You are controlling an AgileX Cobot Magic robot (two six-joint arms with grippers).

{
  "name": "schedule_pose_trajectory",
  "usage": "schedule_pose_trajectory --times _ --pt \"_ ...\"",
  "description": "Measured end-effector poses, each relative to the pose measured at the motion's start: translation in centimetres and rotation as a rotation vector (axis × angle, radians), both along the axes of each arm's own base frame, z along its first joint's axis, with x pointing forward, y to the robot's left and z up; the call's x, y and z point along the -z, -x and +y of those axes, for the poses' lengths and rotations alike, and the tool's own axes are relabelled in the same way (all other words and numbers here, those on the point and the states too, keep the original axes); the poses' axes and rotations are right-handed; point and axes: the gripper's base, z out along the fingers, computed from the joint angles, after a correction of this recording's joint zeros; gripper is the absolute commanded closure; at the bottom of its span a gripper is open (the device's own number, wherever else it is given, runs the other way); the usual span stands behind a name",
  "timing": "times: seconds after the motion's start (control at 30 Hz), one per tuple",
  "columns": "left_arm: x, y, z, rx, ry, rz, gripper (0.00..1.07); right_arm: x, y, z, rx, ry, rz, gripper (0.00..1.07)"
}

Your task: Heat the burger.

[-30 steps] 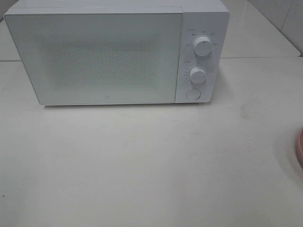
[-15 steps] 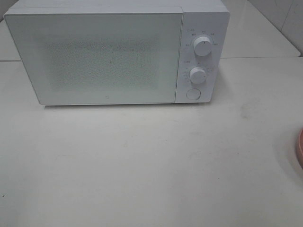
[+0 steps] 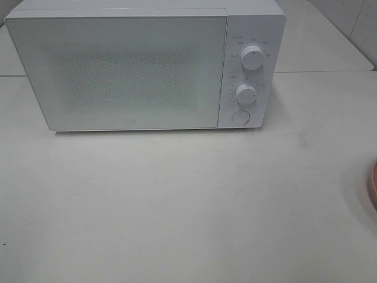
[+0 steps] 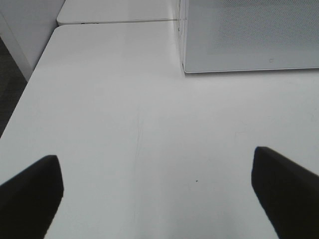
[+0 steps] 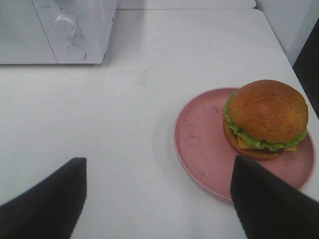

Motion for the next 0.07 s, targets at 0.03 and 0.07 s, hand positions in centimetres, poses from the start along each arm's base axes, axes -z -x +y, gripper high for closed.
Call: schedule_pose_trajectory --times 0.03,0.07 --pt "0.00 0.00 0.00 0.000 0.000 0.000 0.09 0.00 0.00 0.00 0.000 0.000 0.000 0.31" --pt "0.00 0.00 0.00 0.000 0.000 0.000 0.09 0.00 0.00 0.00 0.000 0.000 0.000 0.31"
